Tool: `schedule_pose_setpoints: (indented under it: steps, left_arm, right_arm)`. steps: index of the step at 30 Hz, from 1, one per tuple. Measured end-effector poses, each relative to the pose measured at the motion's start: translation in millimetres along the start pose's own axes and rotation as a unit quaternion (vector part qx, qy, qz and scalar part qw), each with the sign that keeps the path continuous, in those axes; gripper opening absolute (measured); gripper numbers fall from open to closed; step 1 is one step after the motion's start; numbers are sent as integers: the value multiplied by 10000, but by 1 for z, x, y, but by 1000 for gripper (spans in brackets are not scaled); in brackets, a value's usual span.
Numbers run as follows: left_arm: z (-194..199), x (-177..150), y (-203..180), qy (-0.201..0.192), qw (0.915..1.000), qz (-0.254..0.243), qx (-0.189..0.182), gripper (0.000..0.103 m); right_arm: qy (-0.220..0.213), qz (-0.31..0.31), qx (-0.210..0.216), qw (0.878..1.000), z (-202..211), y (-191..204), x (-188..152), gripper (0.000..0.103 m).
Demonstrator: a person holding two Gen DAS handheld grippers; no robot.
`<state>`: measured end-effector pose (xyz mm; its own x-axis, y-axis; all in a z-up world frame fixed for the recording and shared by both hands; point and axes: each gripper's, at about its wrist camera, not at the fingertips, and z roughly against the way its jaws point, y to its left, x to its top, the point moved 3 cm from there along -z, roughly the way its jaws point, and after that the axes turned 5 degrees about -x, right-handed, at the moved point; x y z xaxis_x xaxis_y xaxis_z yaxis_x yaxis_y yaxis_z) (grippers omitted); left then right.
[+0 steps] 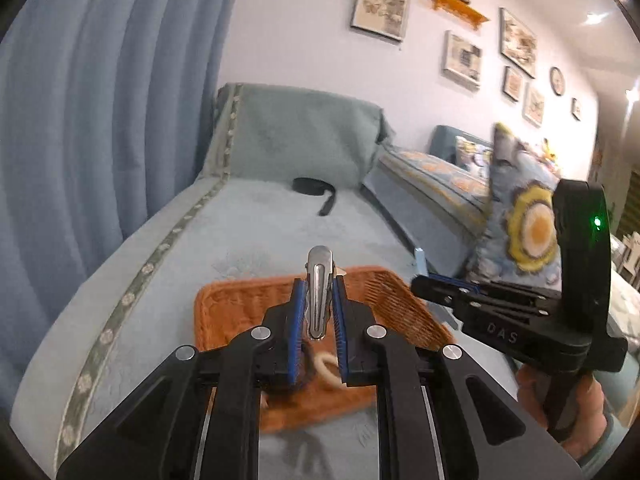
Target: Organize jewelry
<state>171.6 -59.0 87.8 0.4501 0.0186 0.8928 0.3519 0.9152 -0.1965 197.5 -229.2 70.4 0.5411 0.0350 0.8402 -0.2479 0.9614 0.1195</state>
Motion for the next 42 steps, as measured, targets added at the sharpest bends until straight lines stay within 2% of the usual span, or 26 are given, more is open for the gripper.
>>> schedule_pose_setpoints:
  steps: [2, 4, 9, 14, 15, 16, 18, 20, 21, 24, 26, 31, 32, 33, 36, 40, 41, 42]
  left_arm:
    - [-18, 2, 10, 28, 9999, 70, 146, 12]
    - [-42, -2, 18, 150, 9989, -1, 443, 12]
    - [-78, -20, 30, 553, 9975, 285, 321, 12]
    - [-90, -30, 40, 727, 9952, 646, 47, 12]
    - [-89, -31, 43, 718, 9949, 703, 12, 17]
    - [-87, -31, 45, 705, 9948, 734, 10, 31]
    - [-81, -31, 48, 622, 9953, 746, 19, 45]
    - [-69, -31, 47, 507, 9959, 746, -67, 45]
    - [-65, -30, 47, 464, 9960, 754, -85, 47]
    - [-44, -29, 44, 305, 9965, 775, -114, 49]
    - [-26, -31, 40, 167, 9969, 766, -105, 55]
    - [26, -42, 22, -195, 9986, 455, 162, 60]
    - [35, -45, 19, -271, 9986, 421, 195, 61]
    - [47, -51, 16, -365, 9981, 395, 292, 63]
    - [70, -67, 10, -590, 9962, 302, 568, 70]
    - [86, -92, 4, -763, 9903, 13, 1164, 75]
    - [86, -99, 4, -768, 9886, -41, 1295, 75]
    - [86, -105, 5, -779, 9870, -47, 1403, 77]
  right_arm:
    - [173, -98, -18, 9998, -22, -8, 4, 9]
    - [343, -185, -44, 9992, -42, -13, 6, 9]
    - [841, -394, -50, 9957, -87, -22, 4, 9]
    - [1160, -447, -55, 9922, -110, -20, -7, 9]
    - [1181, -434, -53, 9920, -110, -19, -9, 10]
    - [1222, -444, -33, 9915, -111, -18, -10, 10]
    - [1265, -479, 5, 9908, -111, -18, -11, 23]
    - [1210, -467, -43, 9915, -107, -19, -11, 34]
    - [1176, -469, -33, 9920, -104, -19, -10, 36]
    - [1011, -484, 46, 9937, -81, -18, -11, 36]
    - [780, -421, 68, 9960, -55, -14, -13, 36]
    - [201, -156, -63, 9997, 9, 2, -29, 36]
    - [90, -98, -95, 9999, 20, 5, -34, 40]
    - [-77, -37, -197, 9998, 35, 9, -43, 46]
    - [-450, 102, -417, 9981, 65, 17, -65, 55]
    - [-807, 113, -721, 9941, 81, 23, -95, 56]
    - [-858, 73, -763, 9934, 84, 21, -101, 59]
    - [-922, 11, -842, 9922, 85, 18, -108, 67]
